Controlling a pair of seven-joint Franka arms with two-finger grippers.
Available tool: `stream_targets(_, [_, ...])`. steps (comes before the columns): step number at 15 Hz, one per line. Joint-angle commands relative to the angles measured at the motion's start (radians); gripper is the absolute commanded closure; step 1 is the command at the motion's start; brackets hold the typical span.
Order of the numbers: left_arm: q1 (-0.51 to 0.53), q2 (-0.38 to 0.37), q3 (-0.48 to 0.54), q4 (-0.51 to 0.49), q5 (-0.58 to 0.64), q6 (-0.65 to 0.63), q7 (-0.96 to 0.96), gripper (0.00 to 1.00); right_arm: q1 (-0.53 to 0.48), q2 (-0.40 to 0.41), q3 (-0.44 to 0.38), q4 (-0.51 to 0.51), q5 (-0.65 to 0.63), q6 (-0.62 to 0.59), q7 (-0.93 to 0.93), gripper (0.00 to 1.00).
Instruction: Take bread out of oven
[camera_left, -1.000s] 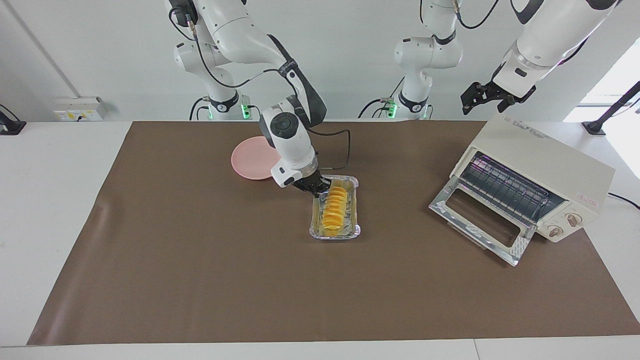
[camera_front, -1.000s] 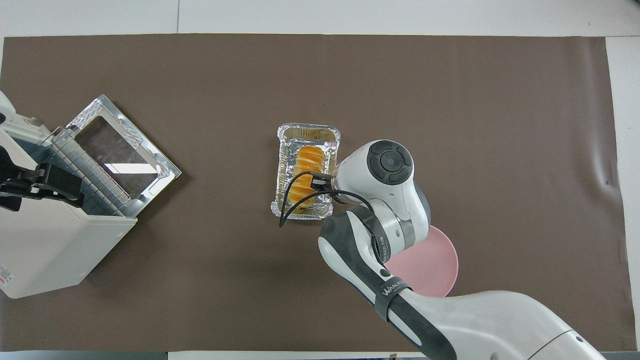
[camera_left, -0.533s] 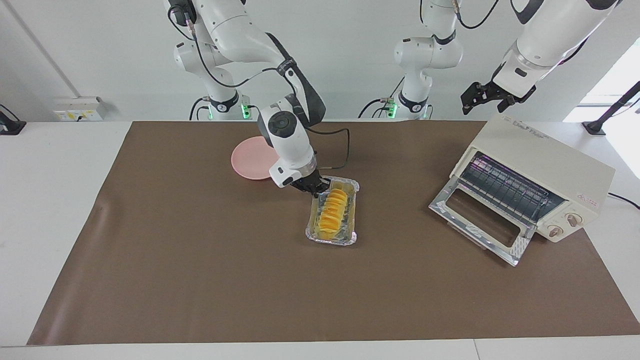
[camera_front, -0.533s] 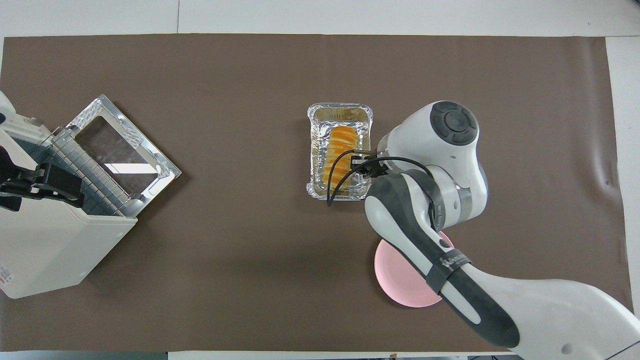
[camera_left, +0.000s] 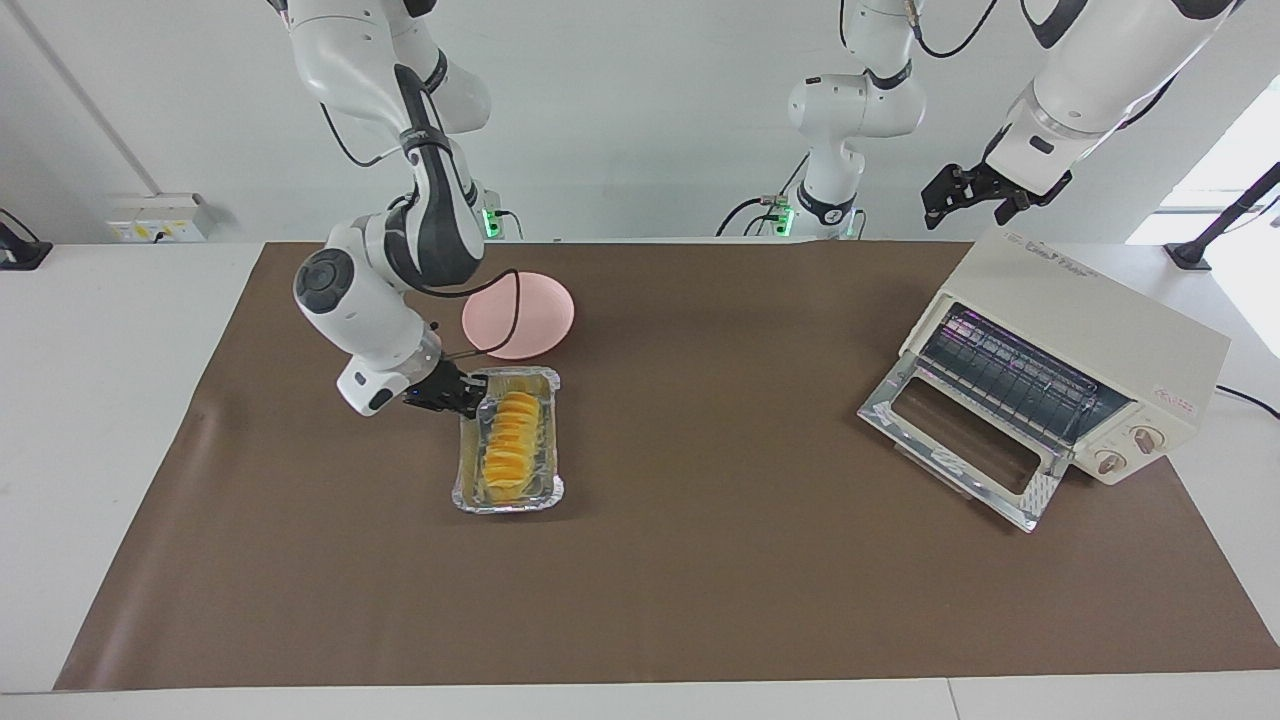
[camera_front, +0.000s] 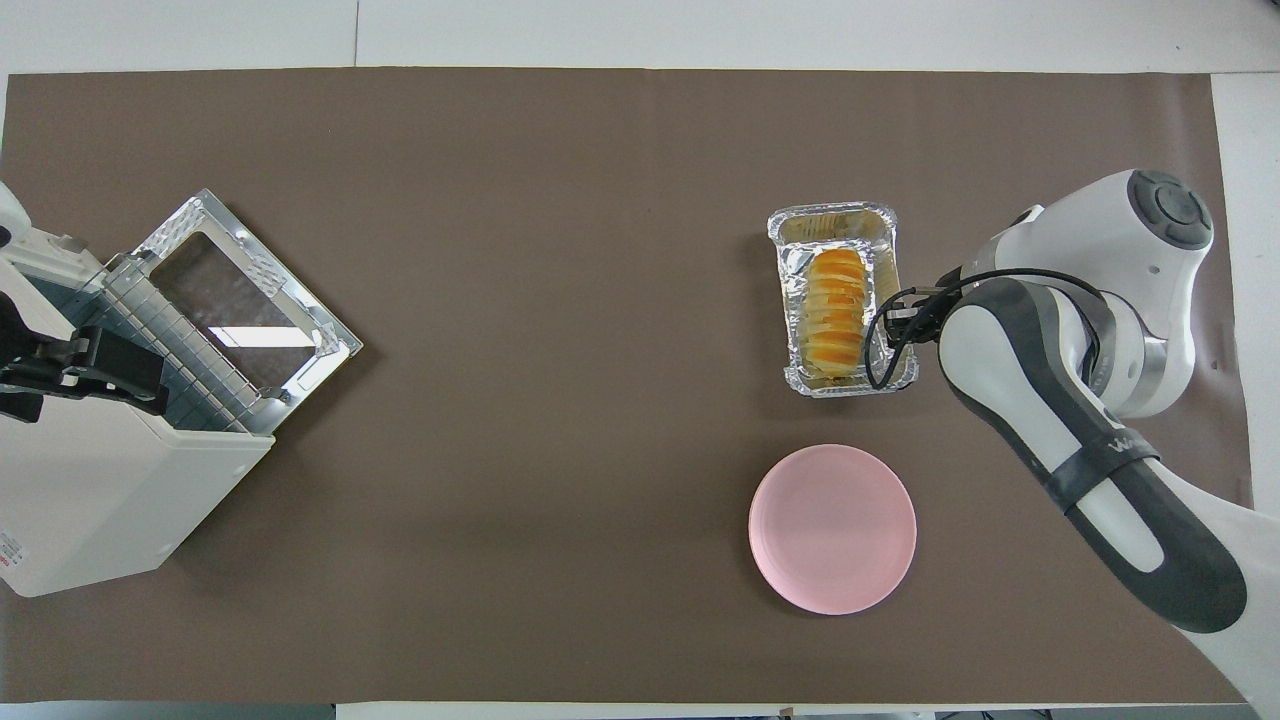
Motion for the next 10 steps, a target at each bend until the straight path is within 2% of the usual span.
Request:
stream_targets(1, [0.015, -0.031, -0.011, -0.035, -0.01, 0.015, -0.007, 0.0, -0.016, -0.054, 0.015, -0.08, 0.029, 0.014, -0.029, 1.0])
stream_targets(5, [0.017, -0.032, -0.011, -0.035, -0.01, 0.015, -0.007, 0.0, -0.016, -0.053, 0.013, -0.076, 0.061, 0.011, -0.024, 1.0])
stream_targets(7, [0.015, -0.032, -0.011, -0.035, -0.01, 0.015, -0.007, 0.0, -0.014, -0.054, 0.013, -0.068, 0.061, 0.008, -0.02, 0.01])
stream_targets(10, [0.015, -0.032, -0.011, -0.035, -0.01, 0.015, -0.007, 0.0, -0.008, -0.083, 0.01, -0.027, 0.06, -0.047, -0.005, 0.0])
